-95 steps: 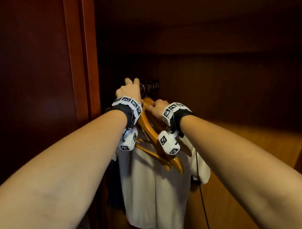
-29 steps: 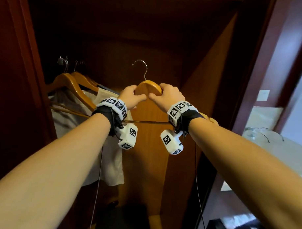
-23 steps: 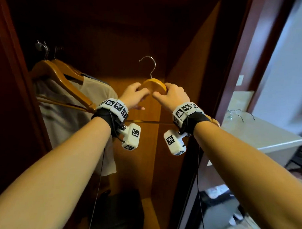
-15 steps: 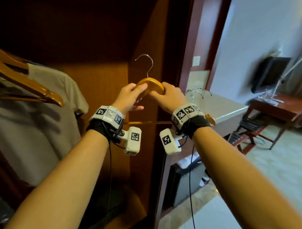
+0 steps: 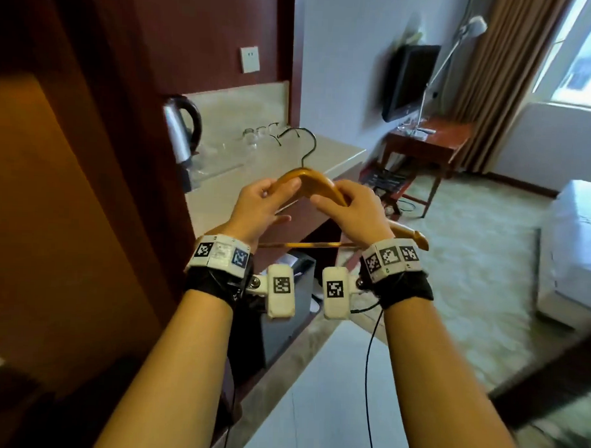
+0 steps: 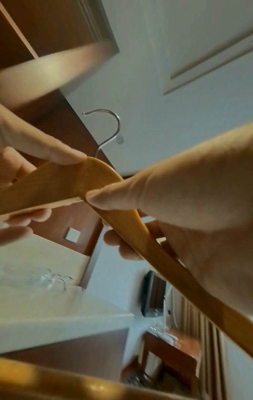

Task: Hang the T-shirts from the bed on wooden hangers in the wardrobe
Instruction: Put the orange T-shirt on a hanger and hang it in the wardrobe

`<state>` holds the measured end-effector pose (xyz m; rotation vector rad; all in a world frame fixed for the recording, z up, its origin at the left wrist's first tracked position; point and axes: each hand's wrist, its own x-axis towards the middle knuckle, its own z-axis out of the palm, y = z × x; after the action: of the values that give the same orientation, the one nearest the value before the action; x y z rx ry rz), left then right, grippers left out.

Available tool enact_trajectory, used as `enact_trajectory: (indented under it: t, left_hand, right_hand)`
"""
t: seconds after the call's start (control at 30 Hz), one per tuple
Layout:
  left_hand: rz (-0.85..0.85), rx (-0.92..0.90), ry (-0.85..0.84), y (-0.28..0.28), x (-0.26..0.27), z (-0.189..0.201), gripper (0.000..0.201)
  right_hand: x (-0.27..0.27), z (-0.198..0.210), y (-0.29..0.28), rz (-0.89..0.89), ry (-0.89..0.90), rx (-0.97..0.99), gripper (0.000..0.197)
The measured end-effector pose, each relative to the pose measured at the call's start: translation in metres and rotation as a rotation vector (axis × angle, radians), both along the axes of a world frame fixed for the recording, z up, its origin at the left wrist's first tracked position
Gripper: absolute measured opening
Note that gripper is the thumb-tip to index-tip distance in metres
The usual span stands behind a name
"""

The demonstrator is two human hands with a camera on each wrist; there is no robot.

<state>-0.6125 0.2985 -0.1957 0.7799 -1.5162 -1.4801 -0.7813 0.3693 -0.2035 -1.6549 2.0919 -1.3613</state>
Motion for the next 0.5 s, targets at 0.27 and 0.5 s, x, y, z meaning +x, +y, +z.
enact_trajectory:
  t: [0.27,0.5]
  left_hand:
    - [-0.193,0.017,-0.008,0.028,-0.162,-0.037,0.018]
    - [-0.325,0.029,-0.047,0.014,-0.285,-0.064,0.020]
  right_hand:
    - [-0.142,-0.054,0.055,-0.214,-0.032,-0.080,0.024]
    - [-0.250,-0.078,0.059,-0.348,-0.060,-0.034,0.025]
